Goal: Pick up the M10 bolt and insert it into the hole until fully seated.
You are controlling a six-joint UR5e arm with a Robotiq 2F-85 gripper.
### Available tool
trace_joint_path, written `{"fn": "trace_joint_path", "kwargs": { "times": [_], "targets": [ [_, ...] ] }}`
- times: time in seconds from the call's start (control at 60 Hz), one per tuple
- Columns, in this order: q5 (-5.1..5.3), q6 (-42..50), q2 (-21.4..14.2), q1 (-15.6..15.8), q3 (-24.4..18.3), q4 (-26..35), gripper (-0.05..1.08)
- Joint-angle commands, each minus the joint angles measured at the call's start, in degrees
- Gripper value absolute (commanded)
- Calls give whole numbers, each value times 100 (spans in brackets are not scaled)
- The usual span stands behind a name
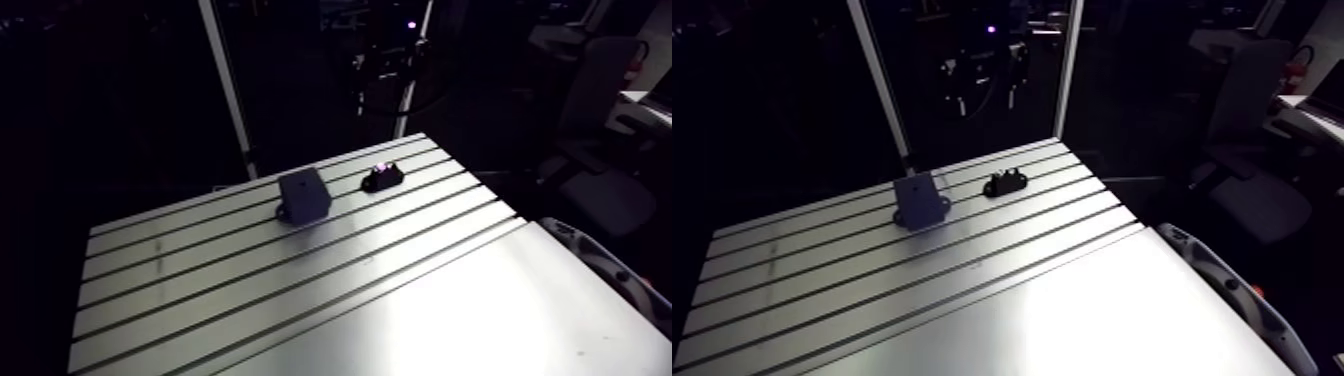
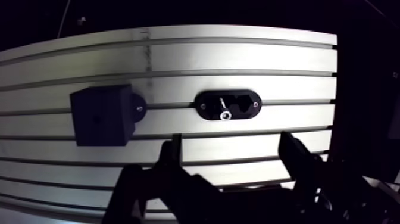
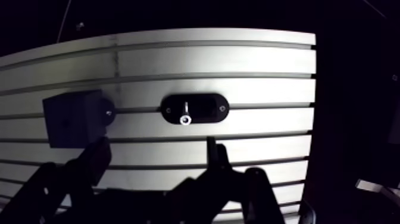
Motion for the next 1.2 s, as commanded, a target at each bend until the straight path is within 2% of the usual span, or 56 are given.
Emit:
{"fn": "trace_joint_path", "kwargs": {
  "times": [0.017,0.083,0.167,0.3,0.55,1.017,1.2],
  "targets": [
    [7,4,226,-23,7,-126,26],
    [14,11,280,-88,14,-128,30],
    [90,13,343,-152,23,-128,37],
    [164,4,411,-311,58,-227,40],
    [157,-5,495,-324,145,-327,48],
    [156,-84,582,-314,242,-339,51],
    [191,-181,625,-314,304,-356,54]
  ]
}}
